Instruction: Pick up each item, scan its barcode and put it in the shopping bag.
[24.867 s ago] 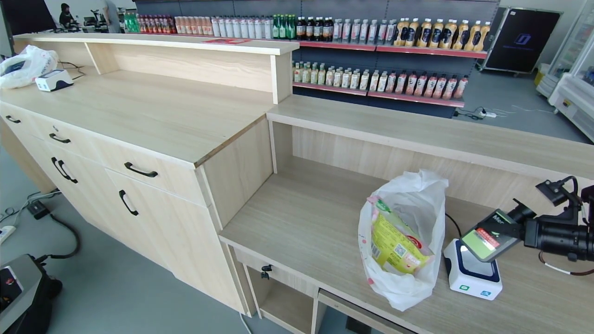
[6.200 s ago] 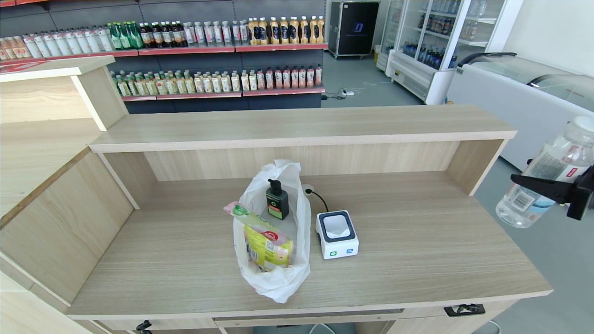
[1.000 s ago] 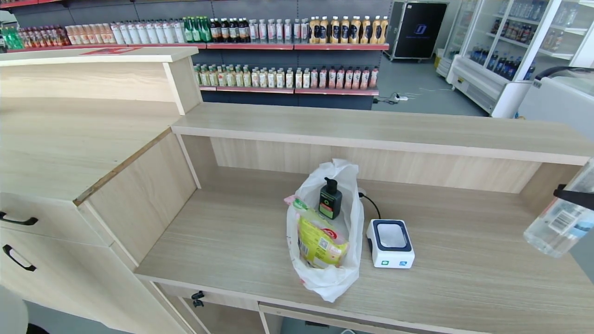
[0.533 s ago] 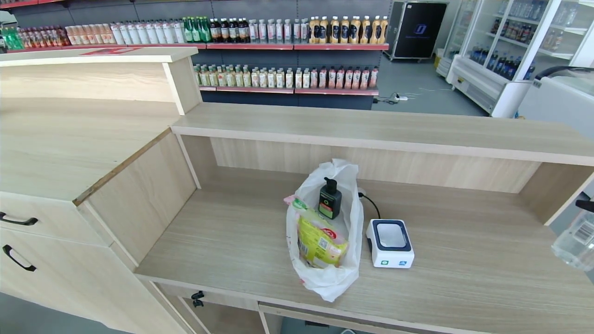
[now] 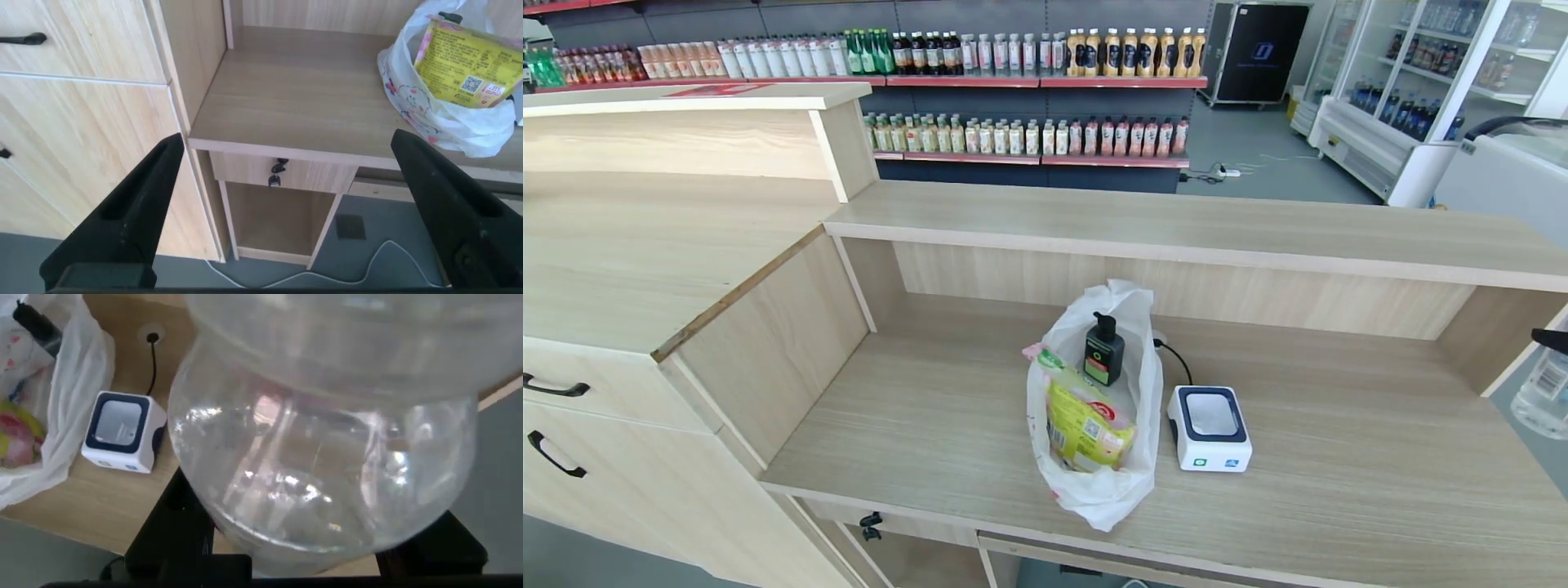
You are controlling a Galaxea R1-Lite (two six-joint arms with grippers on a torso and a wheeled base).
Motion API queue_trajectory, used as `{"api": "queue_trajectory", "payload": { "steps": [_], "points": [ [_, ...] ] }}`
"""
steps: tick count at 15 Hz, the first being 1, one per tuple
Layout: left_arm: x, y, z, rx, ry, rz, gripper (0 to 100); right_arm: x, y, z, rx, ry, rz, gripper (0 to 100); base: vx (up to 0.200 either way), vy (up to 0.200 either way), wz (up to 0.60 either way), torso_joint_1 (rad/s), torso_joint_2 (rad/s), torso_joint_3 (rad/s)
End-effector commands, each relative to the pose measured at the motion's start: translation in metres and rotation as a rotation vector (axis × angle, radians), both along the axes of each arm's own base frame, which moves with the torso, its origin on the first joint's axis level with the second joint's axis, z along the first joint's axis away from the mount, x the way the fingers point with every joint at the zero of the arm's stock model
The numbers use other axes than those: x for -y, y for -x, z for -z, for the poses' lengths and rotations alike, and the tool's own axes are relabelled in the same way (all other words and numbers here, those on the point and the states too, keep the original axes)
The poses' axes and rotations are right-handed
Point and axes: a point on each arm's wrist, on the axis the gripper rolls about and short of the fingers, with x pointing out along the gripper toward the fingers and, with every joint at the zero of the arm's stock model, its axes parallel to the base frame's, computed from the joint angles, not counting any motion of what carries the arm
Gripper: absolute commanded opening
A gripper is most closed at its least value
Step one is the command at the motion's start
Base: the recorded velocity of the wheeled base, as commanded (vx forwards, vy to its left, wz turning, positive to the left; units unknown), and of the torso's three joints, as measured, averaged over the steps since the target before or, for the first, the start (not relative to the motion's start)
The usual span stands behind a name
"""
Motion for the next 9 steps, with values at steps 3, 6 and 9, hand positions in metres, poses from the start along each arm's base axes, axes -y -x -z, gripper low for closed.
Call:
{"api": "queue_trajectory", "payload": {
  "steps": [3, 6, 9],
  "points": [
    [0.000, 0.000, 0.000, -0.001, 0.000, -0.001, 100, -0.008, 0.003, -0.003, 0.025, 0.058, -0.031, 0, 0.000, 0.000, 0.00, 0.000, 0.00, 0.000],
    [0.000, 0.000, 0.000, -0.001, 0.000, -0.001, 100, -0.015, -0.003, -0.006, 0.038, 0.058, -0.071, 0, 0.000, 0.000, 0.20, 0.001, 0.00, 0.001],
    [0.000, 0.000, 0.000, -0.001, 0.000, -0.001, 100, -0.033, -0.013, -0.008, 0.042, 0.031, -0.140, 0, 0.000, 0.000, 0.60, -0.001, 0.00, 0.002]
  ]
}}
